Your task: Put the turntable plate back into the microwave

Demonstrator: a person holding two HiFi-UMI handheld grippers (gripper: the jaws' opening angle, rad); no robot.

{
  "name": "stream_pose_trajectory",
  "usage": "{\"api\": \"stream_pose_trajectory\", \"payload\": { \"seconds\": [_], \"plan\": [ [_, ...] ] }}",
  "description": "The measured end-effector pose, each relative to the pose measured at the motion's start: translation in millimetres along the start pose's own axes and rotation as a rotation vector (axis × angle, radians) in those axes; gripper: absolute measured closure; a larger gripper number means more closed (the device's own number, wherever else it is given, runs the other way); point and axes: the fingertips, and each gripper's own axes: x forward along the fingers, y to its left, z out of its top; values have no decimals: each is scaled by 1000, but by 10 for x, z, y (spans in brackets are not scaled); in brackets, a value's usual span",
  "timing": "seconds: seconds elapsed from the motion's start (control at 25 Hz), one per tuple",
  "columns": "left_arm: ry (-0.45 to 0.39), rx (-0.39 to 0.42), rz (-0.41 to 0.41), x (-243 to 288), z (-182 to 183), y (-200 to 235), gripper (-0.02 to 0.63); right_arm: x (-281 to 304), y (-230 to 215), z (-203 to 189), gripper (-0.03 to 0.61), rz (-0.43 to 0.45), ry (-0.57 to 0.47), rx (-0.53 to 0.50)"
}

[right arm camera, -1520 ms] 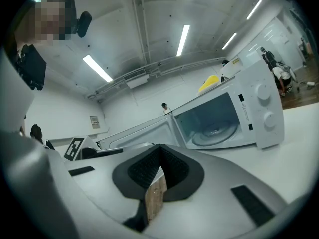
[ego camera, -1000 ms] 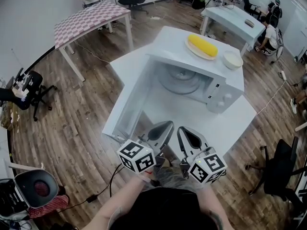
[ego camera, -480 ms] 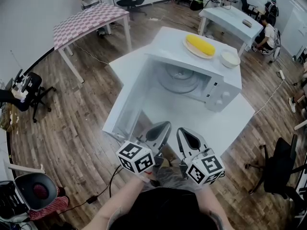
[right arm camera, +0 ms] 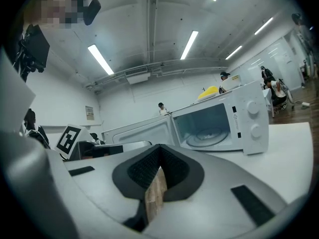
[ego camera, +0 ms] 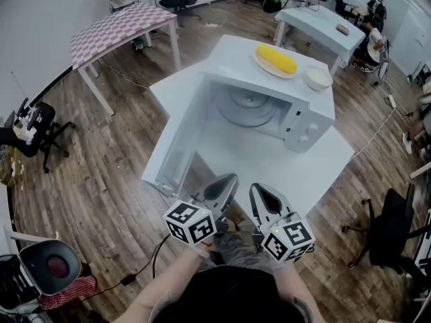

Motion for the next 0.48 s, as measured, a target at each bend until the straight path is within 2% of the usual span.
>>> {"api": "stream_pose_trajectory", "payload": {
  "seconds": [0.2, 0.48],
  "plan": [
    [-2, -39, 25, -119, -74, 56, 601, -70, 34, -55, 558, -9, 6, 2],
    [13, -49, 47, -290, -153, 52, 601, -157, 140, -138, 558, -20, 6, 15]
  ]
}}
